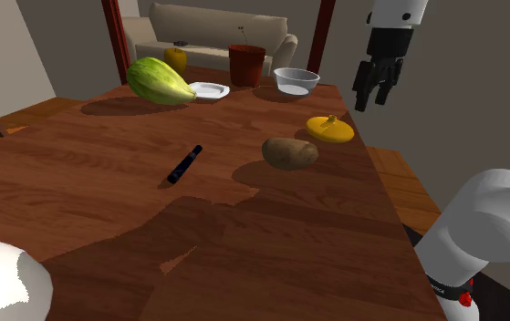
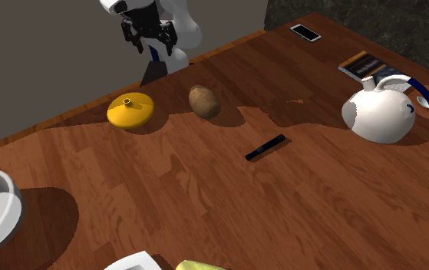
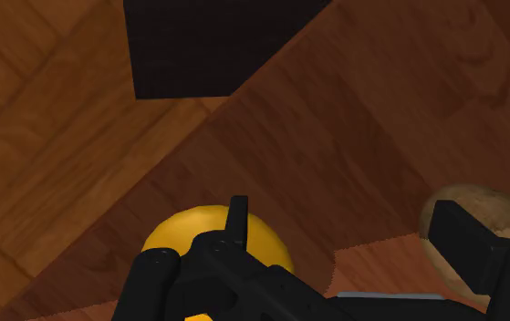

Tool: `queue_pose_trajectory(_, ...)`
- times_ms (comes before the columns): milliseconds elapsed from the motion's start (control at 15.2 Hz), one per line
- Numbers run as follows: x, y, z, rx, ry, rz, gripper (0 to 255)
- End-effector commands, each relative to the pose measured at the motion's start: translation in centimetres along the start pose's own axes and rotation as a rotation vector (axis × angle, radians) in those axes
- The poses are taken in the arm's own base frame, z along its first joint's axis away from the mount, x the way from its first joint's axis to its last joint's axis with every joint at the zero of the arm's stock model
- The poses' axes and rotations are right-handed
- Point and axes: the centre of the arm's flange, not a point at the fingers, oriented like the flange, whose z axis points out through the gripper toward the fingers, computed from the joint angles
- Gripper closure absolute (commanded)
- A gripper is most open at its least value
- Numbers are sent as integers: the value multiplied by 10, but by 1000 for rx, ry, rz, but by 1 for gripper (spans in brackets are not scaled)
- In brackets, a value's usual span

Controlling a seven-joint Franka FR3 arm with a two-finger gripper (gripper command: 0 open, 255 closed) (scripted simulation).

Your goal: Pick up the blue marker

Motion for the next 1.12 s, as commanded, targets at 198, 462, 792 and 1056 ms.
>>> queue_pose_trajectory(198, 4, -39, 8, -1, 7, 75, 0)
queue_pose_trajectory(462, 14, -90, 18, -3, 15, 176, 0)
queue_pose_trajectory(792, 34, -152, 31, -5, 26, 302, 0)
queue_pose_trajectory(1056, 55, -199, 41, -7, 35, 402, 0)
